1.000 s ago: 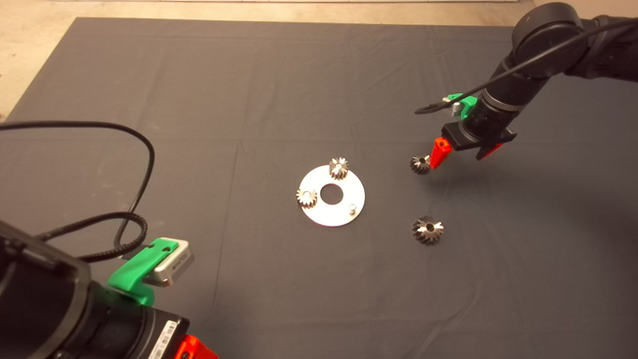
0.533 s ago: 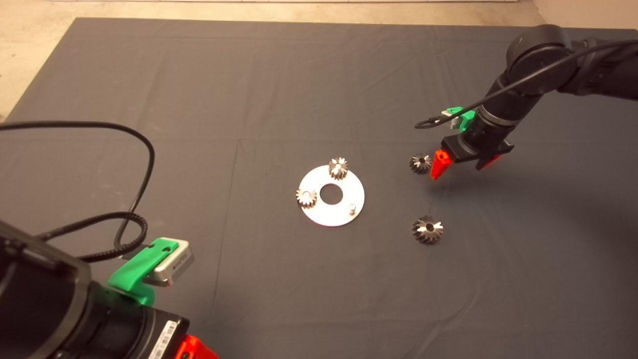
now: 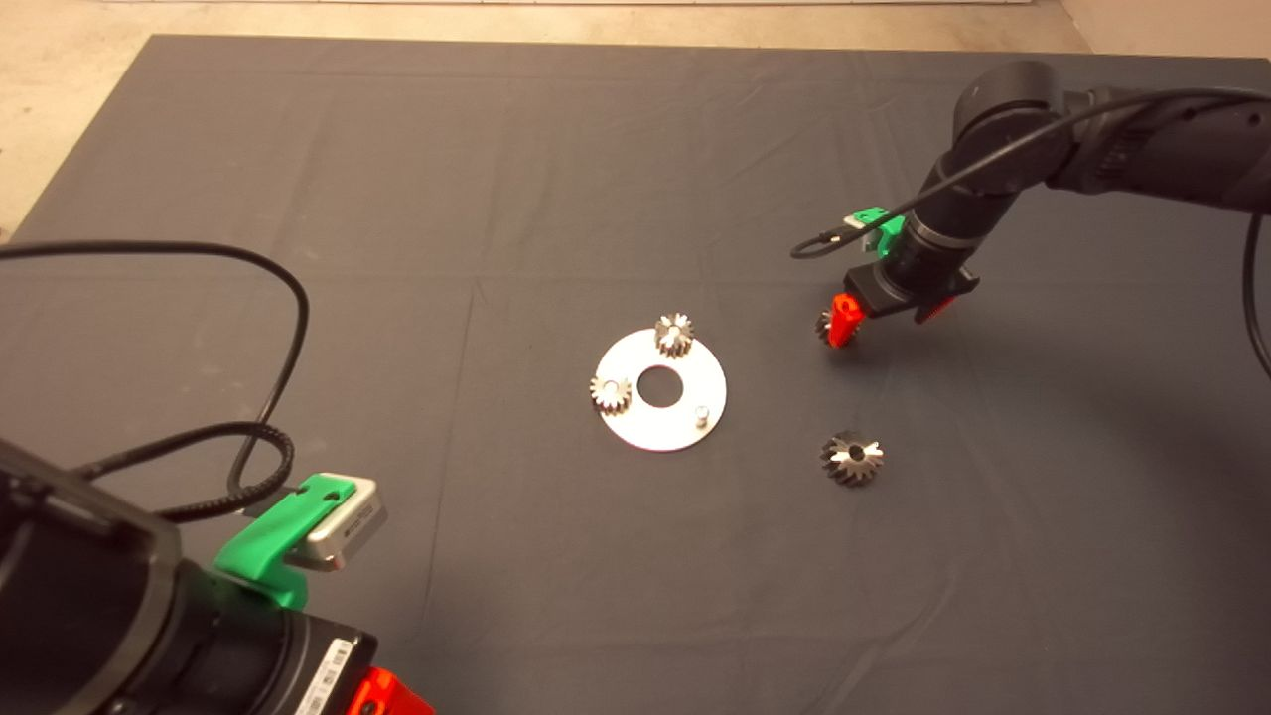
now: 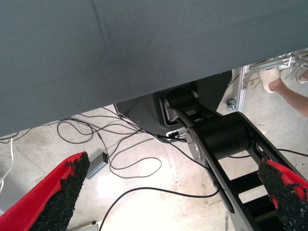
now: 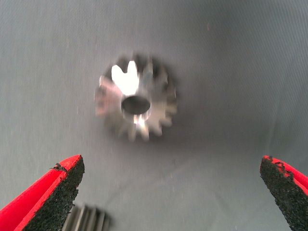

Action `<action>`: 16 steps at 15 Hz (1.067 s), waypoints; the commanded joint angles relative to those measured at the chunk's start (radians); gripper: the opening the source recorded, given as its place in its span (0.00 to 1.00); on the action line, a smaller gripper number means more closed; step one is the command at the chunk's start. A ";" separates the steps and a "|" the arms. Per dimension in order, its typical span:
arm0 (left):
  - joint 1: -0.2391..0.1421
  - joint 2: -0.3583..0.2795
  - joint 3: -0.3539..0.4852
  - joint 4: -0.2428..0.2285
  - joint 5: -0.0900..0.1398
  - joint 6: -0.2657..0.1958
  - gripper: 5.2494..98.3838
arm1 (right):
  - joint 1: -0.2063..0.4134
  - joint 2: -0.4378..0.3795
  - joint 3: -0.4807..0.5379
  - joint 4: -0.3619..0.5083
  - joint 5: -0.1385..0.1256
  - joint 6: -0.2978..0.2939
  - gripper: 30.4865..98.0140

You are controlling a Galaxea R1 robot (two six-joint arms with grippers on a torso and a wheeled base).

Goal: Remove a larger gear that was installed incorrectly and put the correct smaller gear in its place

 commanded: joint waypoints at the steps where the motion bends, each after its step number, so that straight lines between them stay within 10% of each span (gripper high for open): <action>1: -0.008 -0.001 0.017 -0.014 -0.002 0.000 0.92 | 0.001 0.038 -0.090 -0.033 -0.129 -0.022 0.98; 16: -0.008 0.000 0.017 -0.016 -0.003 0.001 0.92 | -0.005 0.057 -0.091 -0.030 -0.129 -0.020 0.88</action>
